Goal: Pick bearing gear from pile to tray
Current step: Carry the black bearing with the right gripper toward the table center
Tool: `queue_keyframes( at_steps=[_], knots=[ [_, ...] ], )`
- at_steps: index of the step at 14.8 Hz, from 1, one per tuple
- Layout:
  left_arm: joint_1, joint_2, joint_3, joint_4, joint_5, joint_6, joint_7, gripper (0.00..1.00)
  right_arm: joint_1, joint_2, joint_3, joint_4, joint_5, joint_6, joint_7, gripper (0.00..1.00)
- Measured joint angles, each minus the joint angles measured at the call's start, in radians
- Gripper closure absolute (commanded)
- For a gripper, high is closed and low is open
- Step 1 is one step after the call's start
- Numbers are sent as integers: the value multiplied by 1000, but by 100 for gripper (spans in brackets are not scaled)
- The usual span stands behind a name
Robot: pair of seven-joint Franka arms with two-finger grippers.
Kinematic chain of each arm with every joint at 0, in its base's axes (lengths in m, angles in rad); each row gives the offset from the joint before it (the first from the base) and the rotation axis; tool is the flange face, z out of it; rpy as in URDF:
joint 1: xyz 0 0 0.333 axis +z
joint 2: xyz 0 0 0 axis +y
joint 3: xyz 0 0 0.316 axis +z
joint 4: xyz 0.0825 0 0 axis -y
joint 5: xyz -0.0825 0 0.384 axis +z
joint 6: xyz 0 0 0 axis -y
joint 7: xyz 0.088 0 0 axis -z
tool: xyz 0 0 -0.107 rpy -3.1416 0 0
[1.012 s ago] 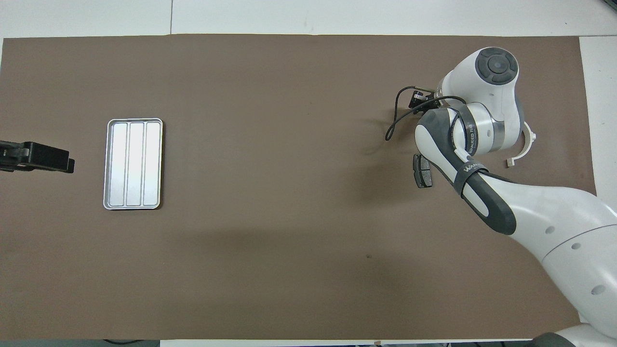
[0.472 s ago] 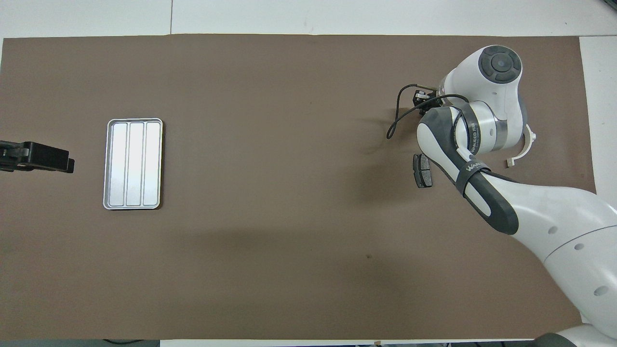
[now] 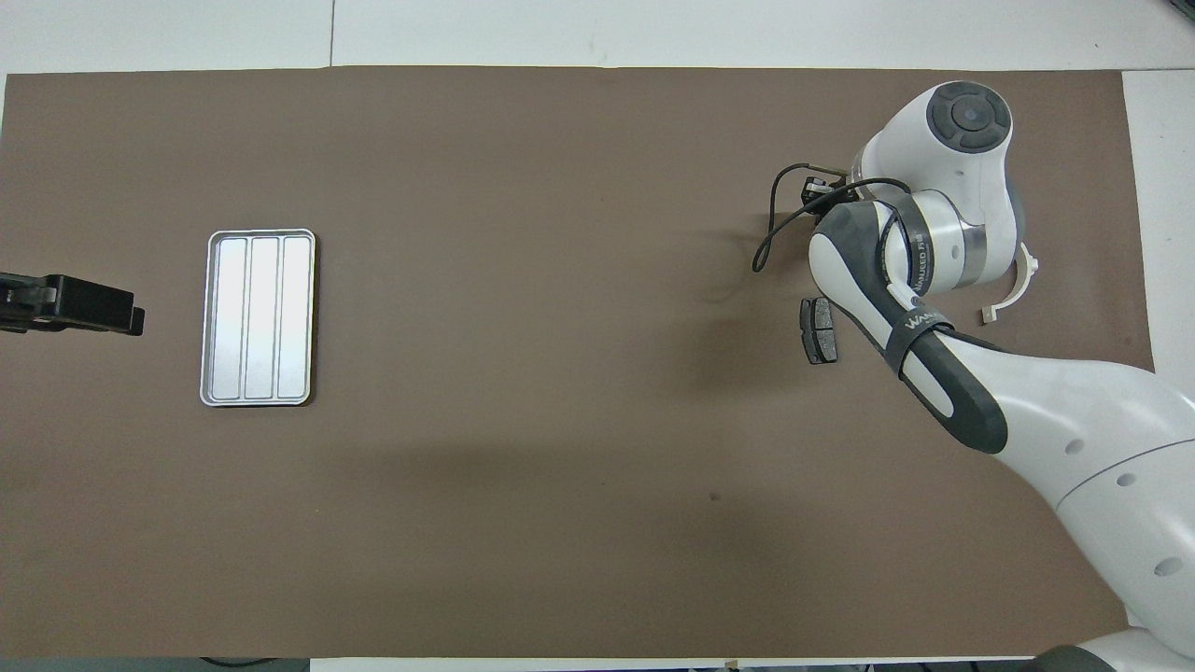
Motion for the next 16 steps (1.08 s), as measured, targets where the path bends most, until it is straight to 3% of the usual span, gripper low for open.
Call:
queue_keyframes(
  at_steps=[5, 11, 16],
  knots=[
    [0, 0, 0, 0, 0, 0, 0, 0, 5, -78, 6, 72, 0, -202, -75, 100],
    [0, 0, 0, 0, 0, 0, 0, 0, 34, -207, 78, 160, 0, -474, -78, 100],
    [0, 0, 0, 0, 0, 0, 0, 0, 182, -296, 86, 168, 15, -557, 173, 100]
  ],
)
